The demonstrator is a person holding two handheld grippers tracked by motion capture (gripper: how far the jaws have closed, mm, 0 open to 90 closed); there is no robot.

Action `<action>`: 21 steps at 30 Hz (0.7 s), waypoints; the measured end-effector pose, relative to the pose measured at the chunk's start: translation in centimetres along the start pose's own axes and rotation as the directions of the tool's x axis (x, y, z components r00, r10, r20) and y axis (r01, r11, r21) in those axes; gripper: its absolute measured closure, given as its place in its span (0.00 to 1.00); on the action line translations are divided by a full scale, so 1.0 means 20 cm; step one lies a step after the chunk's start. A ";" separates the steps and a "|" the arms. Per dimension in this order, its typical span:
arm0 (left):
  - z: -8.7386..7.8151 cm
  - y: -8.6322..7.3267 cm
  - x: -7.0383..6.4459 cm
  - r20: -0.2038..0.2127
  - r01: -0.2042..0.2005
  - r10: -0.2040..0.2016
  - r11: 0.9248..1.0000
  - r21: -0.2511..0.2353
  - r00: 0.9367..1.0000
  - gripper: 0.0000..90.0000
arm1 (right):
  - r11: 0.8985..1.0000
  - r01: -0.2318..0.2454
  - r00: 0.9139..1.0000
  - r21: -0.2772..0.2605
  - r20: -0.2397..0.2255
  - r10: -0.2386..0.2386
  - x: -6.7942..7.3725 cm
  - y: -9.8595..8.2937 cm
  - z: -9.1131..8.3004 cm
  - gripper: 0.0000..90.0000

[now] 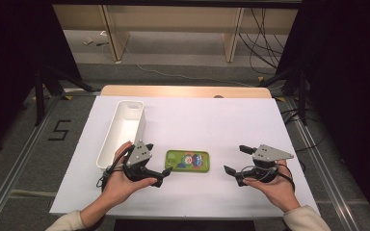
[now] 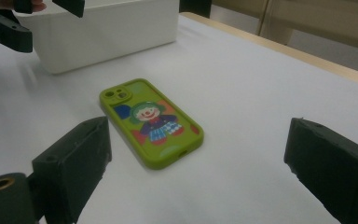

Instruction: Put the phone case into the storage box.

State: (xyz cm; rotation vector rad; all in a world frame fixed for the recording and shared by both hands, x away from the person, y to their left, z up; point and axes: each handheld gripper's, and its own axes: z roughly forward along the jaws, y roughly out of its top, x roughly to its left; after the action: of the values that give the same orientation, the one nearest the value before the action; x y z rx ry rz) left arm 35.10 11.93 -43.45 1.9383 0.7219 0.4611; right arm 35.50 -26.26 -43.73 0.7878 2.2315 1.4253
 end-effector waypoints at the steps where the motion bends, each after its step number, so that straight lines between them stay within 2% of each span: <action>1: 0.00 0.00 0.00 0.000 0.001 -0.001 1.000 -0.001 1.000 0.00 | 1.000 0.000 1.000 0.000 -0.001 0.000 0.00 0.00 0.00 0.09; 12: 0.00 0.00 0.00 -0.005 -0.001 0.001 1.000 -0.002 1.000 0.01 | 1.000 0.000 1.000 0.001 -0.001 0.000 0.00 0.00 0.01 0.09; 21: 0.00 0.00 0.00 -0.004 0.001 -0.001 1.000 0.005 1.000 0.11 | 1.000 0.003 1.000 -0.006 0.000 -0.003 0.00 0.00 0.01 0.10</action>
State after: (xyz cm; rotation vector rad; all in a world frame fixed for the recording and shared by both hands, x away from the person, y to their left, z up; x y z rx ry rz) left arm 35.04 11.93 -43.45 1.9421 0.7265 0.4631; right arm 35.66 -26.07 -43.78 0.7824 2.2261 1.4302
